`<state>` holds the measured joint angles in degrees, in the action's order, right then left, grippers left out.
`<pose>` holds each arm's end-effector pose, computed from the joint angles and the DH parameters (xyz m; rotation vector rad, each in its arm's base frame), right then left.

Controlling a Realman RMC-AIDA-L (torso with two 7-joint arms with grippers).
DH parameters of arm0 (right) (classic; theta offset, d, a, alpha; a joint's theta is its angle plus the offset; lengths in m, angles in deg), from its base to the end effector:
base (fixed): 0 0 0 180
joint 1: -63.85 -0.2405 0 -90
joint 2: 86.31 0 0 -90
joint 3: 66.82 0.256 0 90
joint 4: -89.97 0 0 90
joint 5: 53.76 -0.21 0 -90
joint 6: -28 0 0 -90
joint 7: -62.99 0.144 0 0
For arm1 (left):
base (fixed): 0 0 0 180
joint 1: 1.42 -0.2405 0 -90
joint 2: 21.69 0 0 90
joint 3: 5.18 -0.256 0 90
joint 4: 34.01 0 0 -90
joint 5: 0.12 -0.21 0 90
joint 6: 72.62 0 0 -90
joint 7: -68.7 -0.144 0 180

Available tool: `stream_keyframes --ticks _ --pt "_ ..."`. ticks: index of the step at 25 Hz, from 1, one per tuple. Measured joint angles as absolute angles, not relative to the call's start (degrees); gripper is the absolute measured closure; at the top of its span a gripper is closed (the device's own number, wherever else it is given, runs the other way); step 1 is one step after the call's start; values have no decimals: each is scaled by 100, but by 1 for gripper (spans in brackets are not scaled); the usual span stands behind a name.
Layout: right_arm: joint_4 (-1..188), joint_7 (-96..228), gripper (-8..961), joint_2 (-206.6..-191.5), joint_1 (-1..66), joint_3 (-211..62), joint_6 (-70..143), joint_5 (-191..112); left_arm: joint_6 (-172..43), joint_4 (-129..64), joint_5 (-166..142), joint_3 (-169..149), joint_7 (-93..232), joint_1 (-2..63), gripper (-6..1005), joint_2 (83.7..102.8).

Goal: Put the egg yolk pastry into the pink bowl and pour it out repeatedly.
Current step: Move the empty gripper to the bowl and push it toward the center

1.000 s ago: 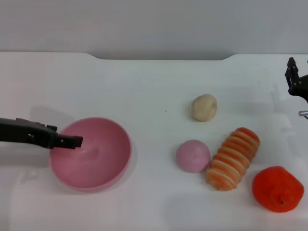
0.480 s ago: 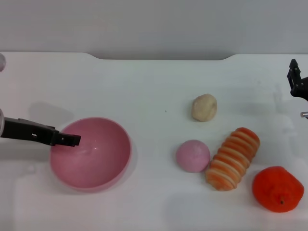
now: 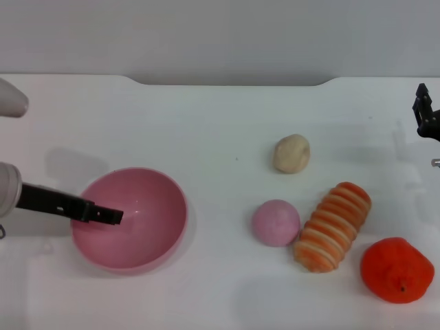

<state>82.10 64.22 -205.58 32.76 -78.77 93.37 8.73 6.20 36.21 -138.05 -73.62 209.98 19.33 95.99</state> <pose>0.3354 0.3405 -0.0209 -1.5715 0.5622 0.5497 -0.2778 0.3298 0.0217 -2.3847 -1.3202 0.1432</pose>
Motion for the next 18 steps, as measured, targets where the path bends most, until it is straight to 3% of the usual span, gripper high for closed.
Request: stream_keyframes --ticks 3,18 --pt "8221 6422 488 -20558 3268 -7877 9337 873 661 3462 -13813 -7361 21026 2001 187 9590" --pt "8269 6422 490 -20548 3289 -7877 9338 874 983 3372 -13848 -7317 21091 2195 528 9604"
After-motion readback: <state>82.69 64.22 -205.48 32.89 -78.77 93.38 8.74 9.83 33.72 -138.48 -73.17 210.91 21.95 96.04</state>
